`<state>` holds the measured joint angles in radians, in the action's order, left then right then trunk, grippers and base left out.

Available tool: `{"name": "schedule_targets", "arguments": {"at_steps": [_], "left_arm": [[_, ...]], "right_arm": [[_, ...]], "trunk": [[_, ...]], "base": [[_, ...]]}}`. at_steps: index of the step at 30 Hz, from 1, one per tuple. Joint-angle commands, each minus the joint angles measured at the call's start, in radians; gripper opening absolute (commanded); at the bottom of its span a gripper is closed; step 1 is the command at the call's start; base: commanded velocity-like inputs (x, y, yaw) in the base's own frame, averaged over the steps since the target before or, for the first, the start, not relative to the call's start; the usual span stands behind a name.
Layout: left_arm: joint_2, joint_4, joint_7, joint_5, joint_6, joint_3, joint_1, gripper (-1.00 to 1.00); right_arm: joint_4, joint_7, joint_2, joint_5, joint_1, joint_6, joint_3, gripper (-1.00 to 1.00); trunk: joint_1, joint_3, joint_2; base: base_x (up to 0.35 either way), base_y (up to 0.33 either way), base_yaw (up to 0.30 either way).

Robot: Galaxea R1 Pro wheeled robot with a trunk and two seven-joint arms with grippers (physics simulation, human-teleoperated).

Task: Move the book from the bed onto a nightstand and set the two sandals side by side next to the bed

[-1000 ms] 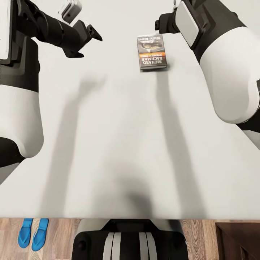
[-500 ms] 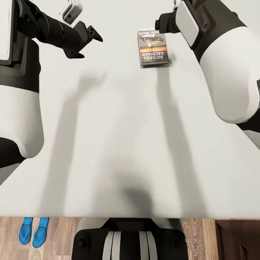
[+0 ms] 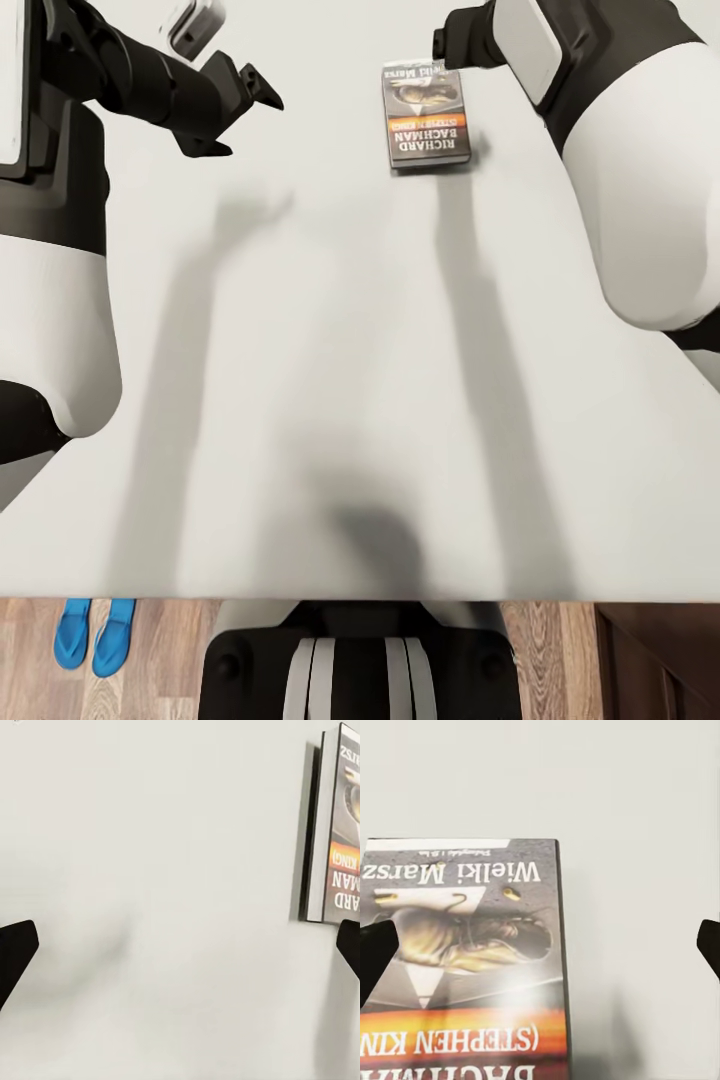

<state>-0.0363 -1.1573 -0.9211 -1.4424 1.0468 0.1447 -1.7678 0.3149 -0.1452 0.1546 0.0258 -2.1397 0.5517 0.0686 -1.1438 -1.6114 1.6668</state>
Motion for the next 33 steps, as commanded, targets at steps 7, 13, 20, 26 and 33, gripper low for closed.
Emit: {"name": "schedule_targets", "arguments": {"at_steps": [7, 13, 20, 26, 33], "left_arm": [[-0.001, -0.012, -0.01, -0.01, 0.0, 0.001, -0.001, 1.0], [-0.001, -0.015, -0.01, -0.01, 0.0, 0.001, -0.001, 1.0], [-0.001, -0.016, -0.01, -0.009, 0.0, 0.002, -0.001, 1.0], [-0.001, -0.016, -0.01, -0.009, 0.0, 0.002, -0.001, 1.0], [-0.001, -0.016, -0.01, -0.009, 0.0, 0.003, -0.001, 1.0]], "right_arm": [[0.001, -0.005, 0.0, 0.006, -0.027, 0.006, 0.006, 1.0], [0.001, -0.004, -0.001, 0.005, -0.031, 0.005, 0.004, 1.0], [0.001, -0.002, -0.001, 0.004, -0.028, 0.005, 0.005, 1.0], [0.001, -0.002, 0.0, 0.002, -0.021, 0.005, 0.007, 1.0], [0.0, -0.002, -0.001, 0.002, -0.019, 0.005, 0.008, 1.0]], "trunk": [[0.0, -0.011, 0.0], [0.0, -0.021, 0.0], [0.0, -0.032, 0.0], [0.0, -0.041, 0.0], [0.0, -0.052, 0.0]], "base": [[0.0, 0.0, 0.0], [0.0, 0.0, 0.0], [0.0, 0.0, 0.0], [0.0, 0.0, 0.0], [0.0, 0.0, 0.0]]}}
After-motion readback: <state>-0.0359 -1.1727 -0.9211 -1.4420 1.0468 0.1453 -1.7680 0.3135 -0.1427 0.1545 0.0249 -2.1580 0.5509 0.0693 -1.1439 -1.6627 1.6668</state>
